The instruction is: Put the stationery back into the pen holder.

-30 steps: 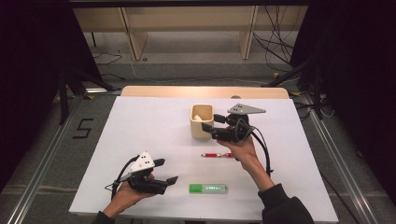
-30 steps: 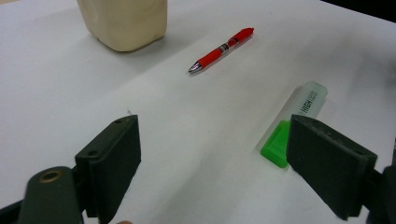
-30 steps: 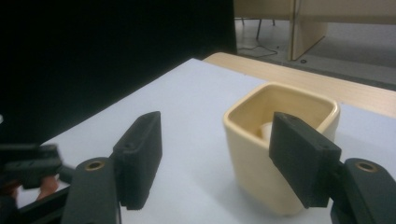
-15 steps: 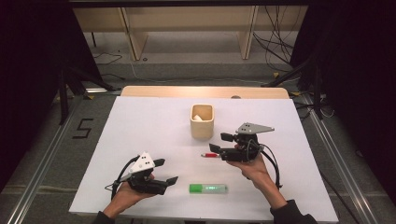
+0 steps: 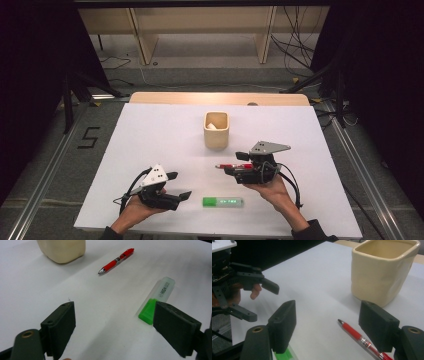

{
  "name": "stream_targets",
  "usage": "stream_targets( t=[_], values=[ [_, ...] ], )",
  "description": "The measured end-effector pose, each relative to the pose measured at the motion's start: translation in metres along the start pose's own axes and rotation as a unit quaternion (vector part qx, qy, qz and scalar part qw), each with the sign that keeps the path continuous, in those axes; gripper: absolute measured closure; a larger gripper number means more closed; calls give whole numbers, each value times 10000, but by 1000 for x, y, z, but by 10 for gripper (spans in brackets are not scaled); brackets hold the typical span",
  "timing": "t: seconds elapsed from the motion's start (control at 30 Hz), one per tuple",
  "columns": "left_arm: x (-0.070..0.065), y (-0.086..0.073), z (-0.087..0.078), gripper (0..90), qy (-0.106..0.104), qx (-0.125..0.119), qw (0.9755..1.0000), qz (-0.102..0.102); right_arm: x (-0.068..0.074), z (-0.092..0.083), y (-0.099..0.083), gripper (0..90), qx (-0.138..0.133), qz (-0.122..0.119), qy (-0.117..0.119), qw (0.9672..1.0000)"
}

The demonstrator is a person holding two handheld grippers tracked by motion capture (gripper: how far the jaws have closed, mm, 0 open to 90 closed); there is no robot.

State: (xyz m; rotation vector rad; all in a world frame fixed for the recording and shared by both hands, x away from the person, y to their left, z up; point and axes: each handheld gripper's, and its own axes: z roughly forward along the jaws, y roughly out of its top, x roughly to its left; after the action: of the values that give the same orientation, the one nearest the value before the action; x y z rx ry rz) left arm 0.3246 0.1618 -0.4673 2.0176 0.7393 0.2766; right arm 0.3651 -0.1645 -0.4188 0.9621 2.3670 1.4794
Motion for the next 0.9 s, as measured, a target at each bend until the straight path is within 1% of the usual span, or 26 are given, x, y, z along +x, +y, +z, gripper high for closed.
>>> stream_targets(
  t=[0.23, 0.3, 0.37, 0.47, 0.53, 0.6, 0.7, 0.73, 0.8, 0.9],
  values=[
    [-2, 0, 3, 181, -62, 83, 9999, 42, 3, -4, -6, 300, 12, -10, 70, 10000],
    [-3, 1, 3, 182, -99, 114, 9999, 42, 4, -5, -8, 298, 55, -21, 38, 10000],
    [-6, 4, 4, 191, -208, 154, 9997, 50, 5, -6, -11, 297, 85, -79, 3, 9999],
    [-12, 7, 4, 191, -267, 264, 9990, 234, 5, -9, -13, 297, 85, -58, 1, 9999],
    [-14, 8, 6, 191, -239, 357, 9985, 339, 6, -11, -15, 297, 95, -71, -29, 9999],
    [-16, 8, 8, 191, -239, 470, 9979, 378, 7, -12, -17, 296, 102, -94, -51, 9999],
    [-18, 10, 10, 192, -275, 552, 9971, 449, 9, -14, -20, 294, 124, -146, -68, 9998],
    [-20, 11, 11, 199, -298, 583, 9966, 503, 10, -15, -21, 293, 135, -162, -78, 9997],
    [-21, 12, 13, 205, -331, 647, 9959, 534, 10, -16, -23, 291, 145, -185, -95, 9997],
    [-23, 14, 15, 211, -368, 783, 9943, 621, 10, -18, -26, 289, 163, -138, -102, 9997]
  ],
)
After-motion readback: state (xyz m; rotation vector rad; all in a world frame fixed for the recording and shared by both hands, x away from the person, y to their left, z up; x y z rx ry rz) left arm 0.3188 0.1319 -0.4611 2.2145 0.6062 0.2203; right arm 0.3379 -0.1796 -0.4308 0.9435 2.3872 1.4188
